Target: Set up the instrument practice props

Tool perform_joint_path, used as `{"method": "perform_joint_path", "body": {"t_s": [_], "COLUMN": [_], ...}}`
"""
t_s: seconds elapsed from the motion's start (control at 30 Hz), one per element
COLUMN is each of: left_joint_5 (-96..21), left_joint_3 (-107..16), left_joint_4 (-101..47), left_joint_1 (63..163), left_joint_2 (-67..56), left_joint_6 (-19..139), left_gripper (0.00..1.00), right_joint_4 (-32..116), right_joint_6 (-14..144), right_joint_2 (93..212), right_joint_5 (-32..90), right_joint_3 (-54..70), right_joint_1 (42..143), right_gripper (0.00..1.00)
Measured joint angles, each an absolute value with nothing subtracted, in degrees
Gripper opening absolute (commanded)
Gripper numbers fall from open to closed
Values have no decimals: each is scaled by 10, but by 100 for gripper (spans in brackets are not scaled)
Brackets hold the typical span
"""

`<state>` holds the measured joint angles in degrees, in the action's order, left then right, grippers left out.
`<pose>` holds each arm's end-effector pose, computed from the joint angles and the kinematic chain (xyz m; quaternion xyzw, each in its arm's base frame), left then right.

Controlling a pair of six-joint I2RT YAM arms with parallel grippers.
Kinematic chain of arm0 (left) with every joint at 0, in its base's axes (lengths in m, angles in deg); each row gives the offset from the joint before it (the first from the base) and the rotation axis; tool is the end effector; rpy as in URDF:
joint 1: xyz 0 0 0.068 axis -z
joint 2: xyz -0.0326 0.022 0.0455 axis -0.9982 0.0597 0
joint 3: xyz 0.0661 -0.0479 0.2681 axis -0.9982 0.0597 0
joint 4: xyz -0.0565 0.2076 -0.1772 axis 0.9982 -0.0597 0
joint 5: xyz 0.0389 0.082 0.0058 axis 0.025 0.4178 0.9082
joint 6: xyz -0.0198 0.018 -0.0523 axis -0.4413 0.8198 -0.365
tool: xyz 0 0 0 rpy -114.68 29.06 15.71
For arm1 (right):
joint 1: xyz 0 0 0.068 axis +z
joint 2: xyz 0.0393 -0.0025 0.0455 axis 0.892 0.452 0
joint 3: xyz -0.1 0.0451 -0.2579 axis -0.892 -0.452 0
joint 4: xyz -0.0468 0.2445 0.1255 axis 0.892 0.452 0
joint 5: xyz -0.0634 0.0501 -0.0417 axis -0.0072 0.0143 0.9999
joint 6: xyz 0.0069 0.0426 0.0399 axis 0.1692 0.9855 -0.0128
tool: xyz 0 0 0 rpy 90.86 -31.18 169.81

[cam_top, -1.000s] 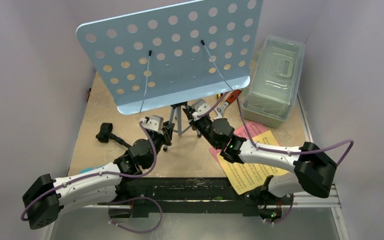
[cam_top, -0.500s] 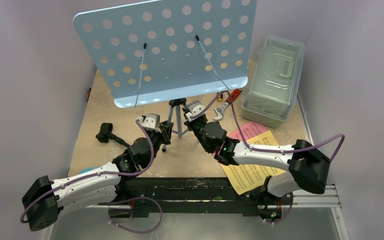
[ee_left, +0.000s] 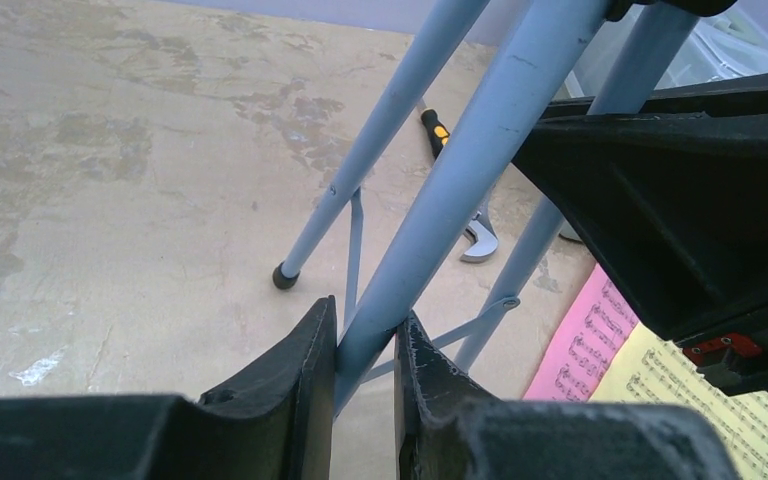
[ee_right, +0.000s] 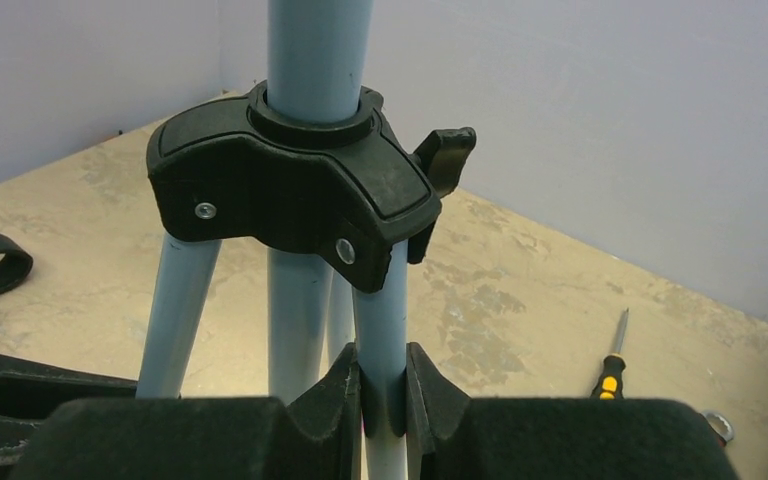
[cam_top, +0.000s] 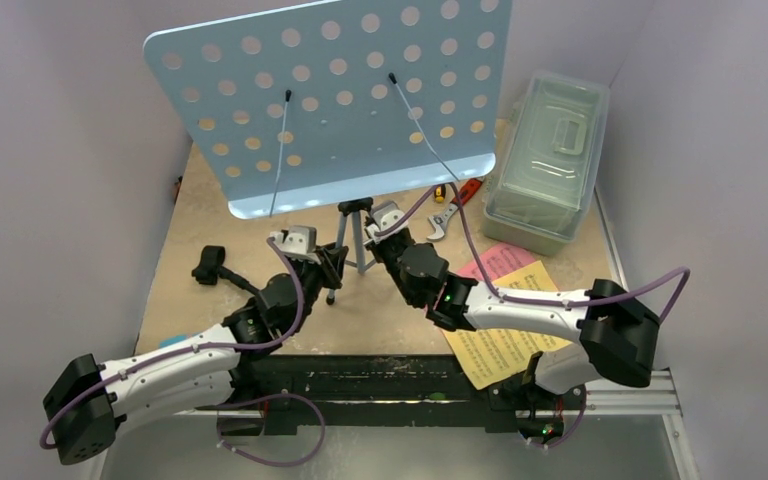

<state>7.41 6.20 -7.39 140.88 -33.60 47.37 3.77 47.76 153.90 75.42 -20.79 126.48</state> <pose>0.1404 -0.1521 0.2401 -0.0227 0.7298 -0.2256 0.6450 0.1765 0.2921 0.2845 -0.2003 0.6657 0.0972 0.7122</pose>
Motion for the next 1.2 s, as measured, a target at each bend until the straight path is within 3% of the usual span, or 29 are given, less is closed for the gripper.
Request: {"method": "perform_joint_path", "body": {"t_s": [0.1, 0.17, 0.27, 0.4, 0.63, 0.73, 0.97, 1.13, 1.2], "left_joint_5": [50, 33, 7, -7, -61, -79, -65, -11, 9], "left_joint_3": [62, 60, 43, 14, -23, -29, -54, -58, -56], "left_joint_4": [-75, -79, -101, -140, -171, -163, -126, -83, -56], "left_joint_1": [1401, 1396, 1387, 1364, 1318, 1308, 1304, 1303, 1297], "left_joint_2": [-336, -335, -327, -298, -236, -224, -172, -145, -134], "left_joint_6": [468, 468, 466, 438, 427, 428, 480, 583, 595], "left_gripper": [4, 12, 33, 47, 58, 55, 14, 0, 0], "right_joint_4": [31, 13, -7, -19, -29, -38, -103, -209, -246], "right_joint_6": [475, 470, 465, 462, 455, 450, 423, 370, 345], "right_joint_2": [1533, 1525, 1518, 1516, 1520, 1524, 1566, 1641, 1664], "right_joint_5": [744, 721, 692, 681, 670, 669, 669, 670, 664], "right_joint_3": [-217, -233, -248, -255, -255, -255, -250, -221, -213], "right_joint_1": [1264, 1258, 1248, 1238, 1234, 1234, 1229, 1222, 1220], "right_gripper": [0, 0, 0, 0, 0, 0, 0, 0, 0]}}
